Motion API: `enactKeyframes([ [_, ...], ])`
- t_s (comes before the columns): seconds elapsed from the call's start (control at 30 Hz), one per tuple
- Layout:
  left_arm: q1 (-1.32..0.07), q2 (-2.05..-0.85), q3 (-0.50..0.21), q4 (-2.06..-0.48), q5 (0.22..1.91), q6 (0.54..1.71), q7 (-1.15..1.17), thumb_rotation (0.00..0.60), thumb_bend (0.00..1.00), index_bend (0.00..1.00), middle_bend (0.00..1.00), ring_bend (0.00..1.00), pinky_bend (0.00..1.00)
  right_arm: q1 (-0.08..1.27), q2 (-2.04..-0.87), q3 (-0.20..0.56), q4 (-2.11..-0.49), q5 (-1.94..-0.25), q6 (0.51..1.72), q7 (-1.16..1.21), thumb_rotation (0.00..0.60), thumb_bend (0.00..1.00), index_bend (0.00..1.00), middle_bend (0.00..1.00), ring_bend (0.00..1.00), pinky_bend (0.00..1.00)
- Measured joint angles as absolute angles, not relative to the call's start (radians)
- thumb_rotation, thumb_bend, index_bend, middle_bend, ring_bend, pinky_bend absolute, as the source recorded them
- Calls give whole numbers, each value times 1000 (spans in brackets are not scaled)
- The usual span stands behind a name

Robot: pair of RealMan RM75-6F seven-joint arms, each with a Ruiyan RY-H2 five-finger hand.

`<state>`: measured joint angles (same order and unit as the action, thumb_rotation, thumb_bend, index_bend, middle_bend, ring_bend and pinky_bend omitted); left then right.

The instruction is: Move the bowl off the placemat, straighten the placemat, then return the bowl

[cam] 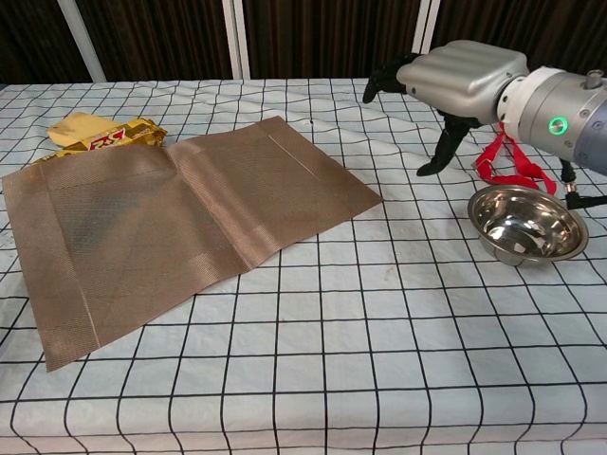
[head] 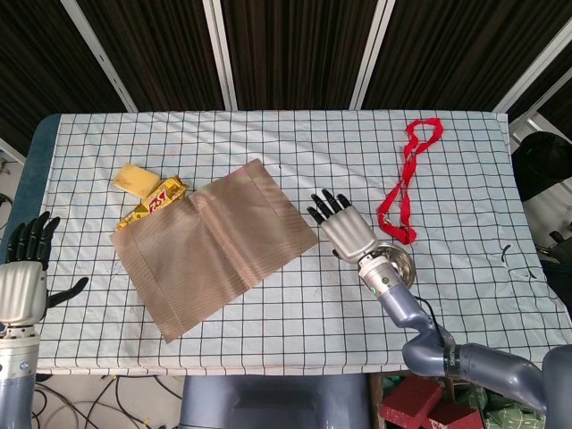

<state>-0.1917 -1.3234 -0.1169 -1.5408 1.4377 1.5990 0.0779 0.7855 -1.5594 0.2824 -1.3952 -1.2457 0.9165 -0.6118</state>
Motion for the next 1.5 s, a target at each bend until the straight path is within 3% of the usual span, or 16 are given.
enactKeyframes([
  [0.53,-187,-1324,-143,-1538,1422,1583,66,600,22,11,4,0,0,887,-1747,277,-1165,-1211,873,-517,600,24,223,78,46,186],
  [1.5,-179,-1309,-159,-1557,1415,1560,36,600,23,11,5,0,0,998,-1887,258,-911,-1185,752,-424,600,3,225,78,45,186],
])
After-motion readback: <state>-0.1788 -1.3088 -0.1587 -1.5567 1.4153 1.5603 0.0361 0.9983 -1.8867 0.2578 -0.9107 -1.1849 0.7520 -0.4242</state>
